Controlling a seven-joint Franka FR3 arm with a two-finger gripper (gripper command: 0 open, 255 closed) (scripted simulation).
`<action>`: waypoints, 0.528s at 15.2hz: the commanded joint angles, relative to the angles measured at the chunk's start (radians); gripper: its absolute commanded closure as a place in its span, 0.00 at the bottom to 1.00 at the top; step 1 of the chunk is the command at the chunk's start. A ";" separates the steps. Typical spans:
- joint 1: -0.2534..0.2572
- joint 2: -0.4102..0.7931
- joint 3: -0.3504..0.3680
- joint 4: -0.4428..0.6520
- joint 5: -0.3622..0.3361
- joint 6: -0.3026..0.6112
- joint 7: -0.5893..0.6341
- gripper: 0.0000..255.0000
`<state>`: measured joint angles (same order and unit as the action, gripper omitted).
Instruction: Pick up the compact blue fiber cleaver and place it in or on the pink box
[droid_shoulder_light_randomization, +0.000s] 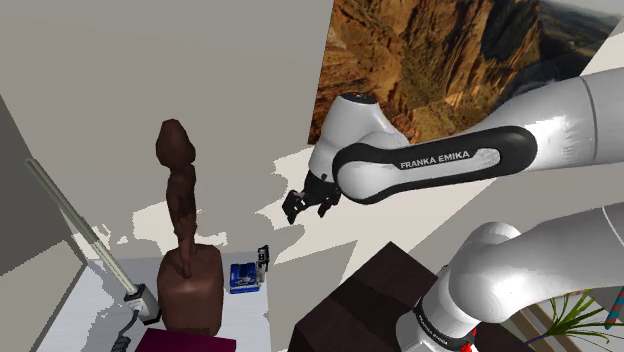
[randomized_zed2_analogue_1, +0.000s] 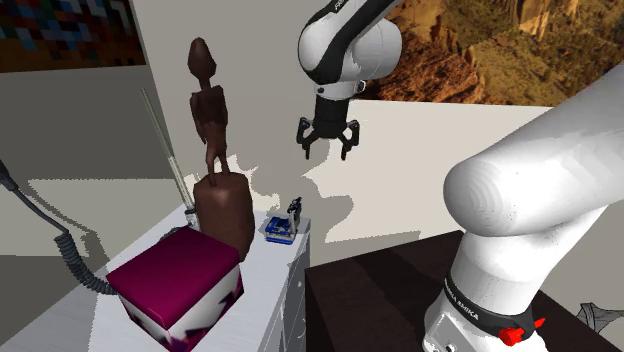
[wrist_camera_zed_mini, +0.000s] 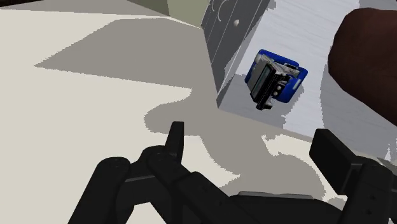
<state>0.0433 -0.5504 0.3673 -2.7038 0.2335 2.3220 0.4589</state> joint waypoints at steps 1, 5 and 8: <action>-0.006 0.077 0.048 -0.003 0.002 0.085 0.052 0.00; -0.044 0.244 0.142 0.009 -0.040 0.240 0.165 0.00; -0.100 0.386 0.218 0.034 -0.142 0.348 0.295 0.00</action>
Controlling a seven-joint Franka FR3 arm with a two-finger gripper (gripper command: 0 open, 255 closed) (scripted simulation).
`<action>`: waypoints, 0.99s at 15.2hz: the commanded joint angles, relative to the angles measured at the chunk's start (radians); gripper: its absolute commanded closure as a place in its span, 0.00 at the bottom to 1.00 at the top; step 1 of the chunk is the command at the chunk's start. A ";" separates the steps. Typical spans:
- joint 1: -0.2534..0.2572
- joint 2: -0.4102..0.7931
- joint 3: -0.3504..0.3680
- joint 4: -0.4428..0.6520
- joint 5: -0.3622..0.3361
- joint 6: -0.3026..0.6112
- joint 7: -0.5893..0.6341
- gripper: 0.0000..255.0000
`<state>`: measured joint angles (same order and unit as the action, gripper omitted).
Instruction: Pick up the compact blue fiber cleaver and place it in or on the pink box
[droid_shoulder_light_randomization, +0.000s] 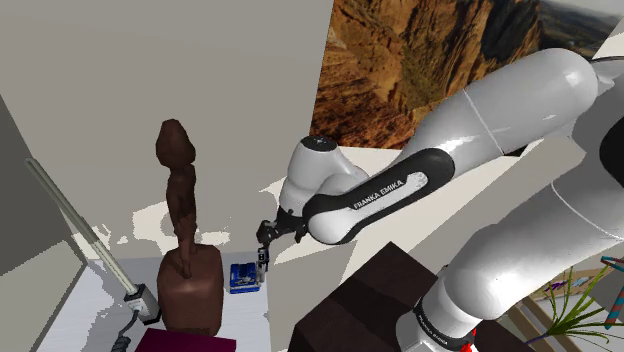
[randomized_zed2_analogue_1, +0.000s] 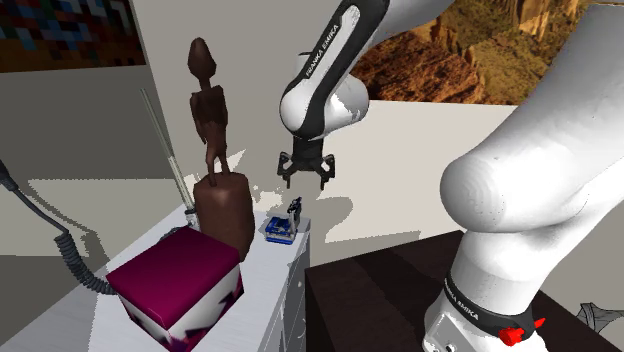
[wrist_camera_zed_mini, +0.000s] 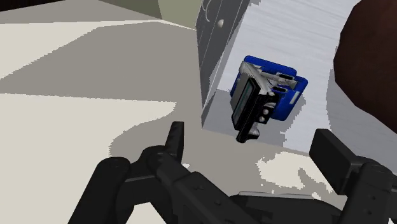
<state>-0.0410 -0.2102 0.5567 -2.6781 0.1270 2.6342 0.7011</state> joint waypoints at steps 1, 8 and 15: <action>-0.039 0.097 0.053 0.020 -0.093 0.069 0.113 0.00; -0.049 0.354 0.023 0.099 -0.523 0.180 0.486 0.00; 0.009 0.439 -0.065 0.127 -0.673 0.219 0.597 0.00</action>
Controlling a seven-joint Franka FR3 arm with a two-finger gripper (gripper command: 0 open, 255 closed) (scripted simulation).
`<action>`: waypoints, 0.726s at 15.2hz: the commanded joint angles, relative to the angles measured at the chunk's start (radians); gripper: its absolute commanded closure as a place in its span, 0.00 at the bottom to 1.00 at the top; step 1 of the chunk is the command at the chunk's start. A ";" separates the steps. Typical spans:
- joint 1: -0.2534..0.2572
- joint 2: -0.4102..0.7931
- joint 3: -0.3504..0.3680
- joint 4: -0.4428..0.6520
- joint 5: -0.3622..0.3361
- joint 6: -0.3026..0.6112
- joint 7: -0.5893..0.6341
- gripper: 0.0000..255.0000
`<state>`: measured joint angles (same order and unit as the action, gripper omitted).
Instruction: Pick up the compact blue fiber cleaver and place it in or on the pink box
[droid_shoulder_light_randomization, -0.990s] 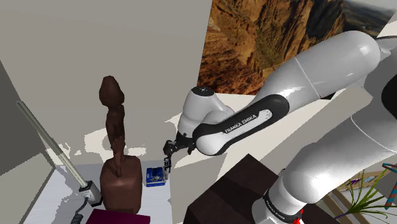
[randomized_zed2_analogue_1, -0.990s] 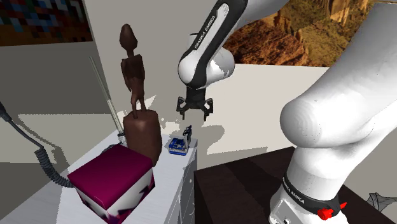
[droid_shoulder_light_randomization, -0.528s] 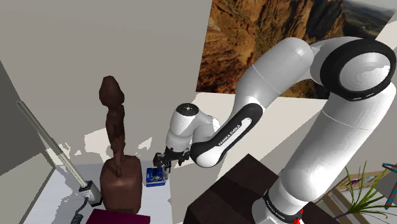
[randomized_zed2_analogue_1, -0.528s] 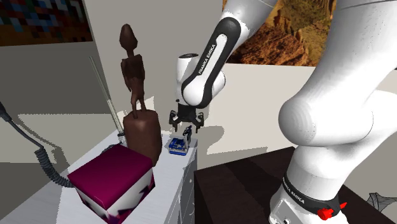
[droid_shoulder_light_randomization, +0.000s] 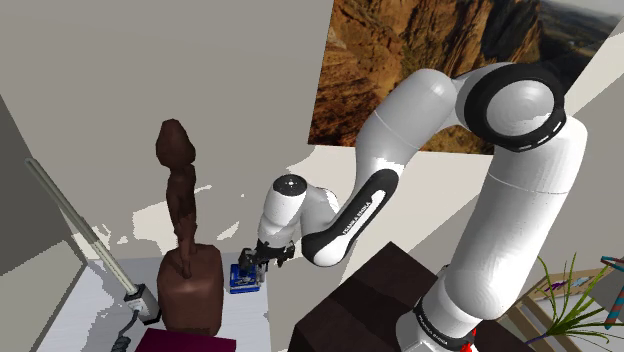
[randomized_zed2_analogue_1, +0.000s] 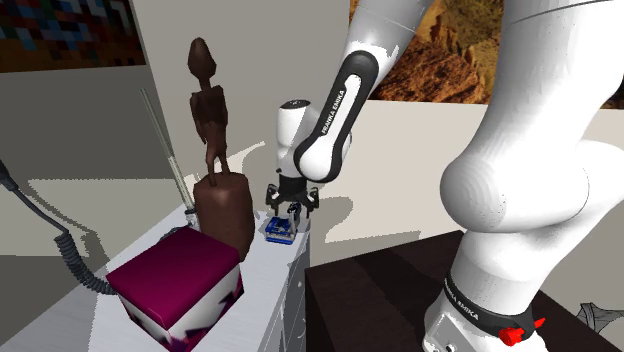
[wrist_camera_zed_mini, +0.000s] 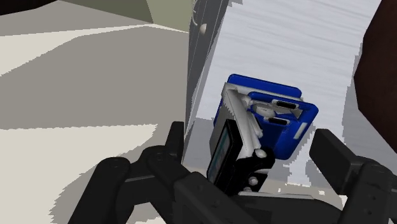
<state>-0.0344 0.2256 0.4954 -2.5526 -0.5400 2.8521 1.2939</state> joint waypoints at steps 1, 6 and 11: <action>0.003 0.003 -0.003 0.001 -0.006 0.001 0.004 0.00; 0.003 0.003 -0.003 0.001 -0.005 0.001 0.004 1.00; 0.003 0.003 -0.003 0.001 -0.005 0.001 0.004 1.00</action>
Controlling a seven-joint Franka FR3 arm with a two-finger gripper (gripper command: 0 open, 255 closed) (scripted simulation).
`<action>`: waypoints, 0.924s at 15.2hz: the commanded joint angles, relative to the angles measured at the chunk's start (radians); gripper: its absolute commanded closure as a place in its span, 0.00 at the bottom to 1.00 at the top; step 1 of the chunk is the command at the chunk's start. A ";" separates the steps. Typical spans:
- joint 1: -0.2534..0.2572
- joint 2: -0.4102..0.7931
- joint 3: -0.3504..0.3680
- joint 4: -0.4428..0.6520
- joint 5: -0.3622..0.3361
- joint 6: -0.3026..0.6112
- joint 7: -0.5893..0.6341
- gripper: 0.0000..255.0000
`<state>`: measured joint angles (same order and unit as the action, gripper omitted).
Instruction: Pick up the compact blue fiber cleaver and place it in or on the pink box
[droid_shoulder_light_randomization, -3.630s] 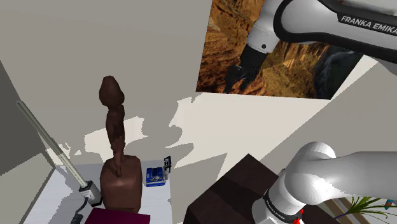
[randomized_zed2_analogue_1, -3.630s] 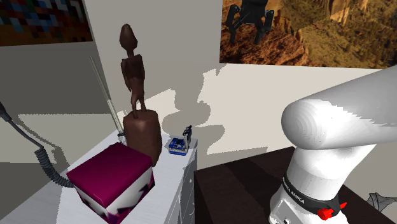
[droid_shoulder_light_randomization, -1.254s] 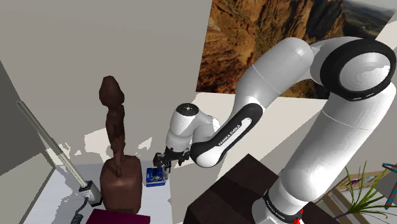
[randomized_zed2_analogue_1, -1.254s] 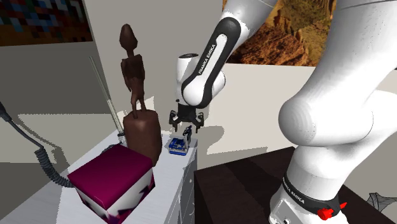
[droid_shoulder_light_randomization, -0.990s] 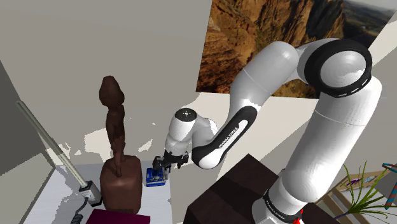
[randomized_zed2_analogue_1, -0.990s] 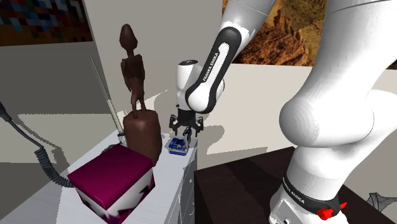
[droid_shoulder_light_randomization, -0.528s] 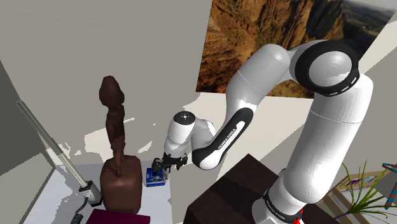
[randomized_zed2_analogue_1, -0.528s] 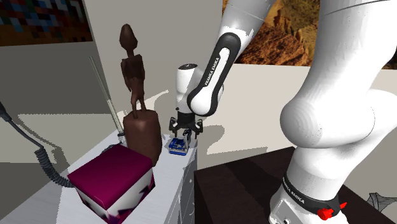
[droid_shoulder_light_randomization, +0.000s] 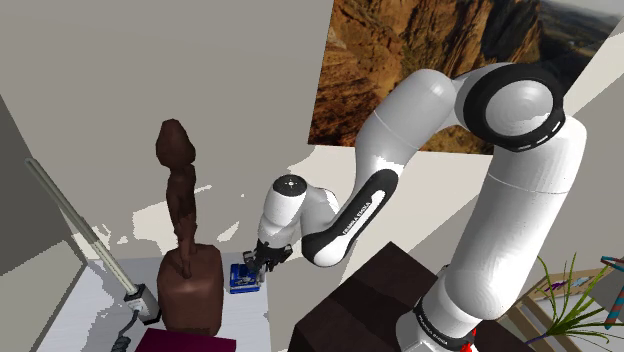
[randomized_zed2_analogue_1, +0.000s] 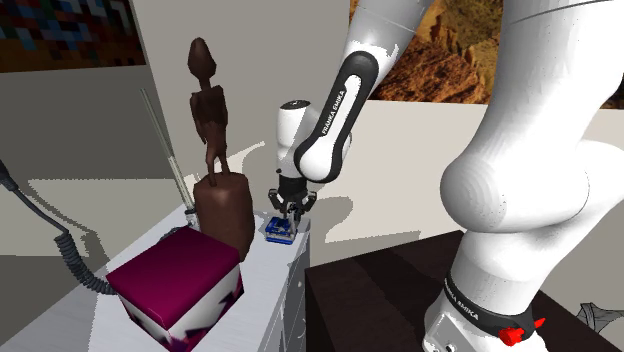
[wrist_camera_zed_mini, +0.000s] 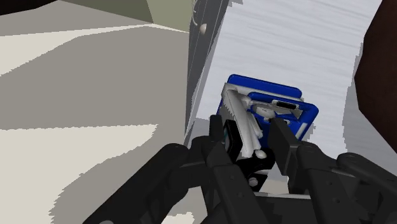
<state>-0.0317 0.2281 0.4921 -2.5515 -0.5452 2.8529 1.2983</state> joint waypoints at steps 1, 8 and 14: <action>0.000 0.000 0.000 0.000 0.000 0.000 0.000 1.00; -0.054 -0.067 0.076 -0.015 0.125 -0.038 -0.096 1.00; -0.100 -0.173 0.156 -0.026 0.324 -0.104 -0.246 1.00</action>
<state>-0.1274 0.0706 0.6385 -2.5779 -0.2517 2.7602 1.0739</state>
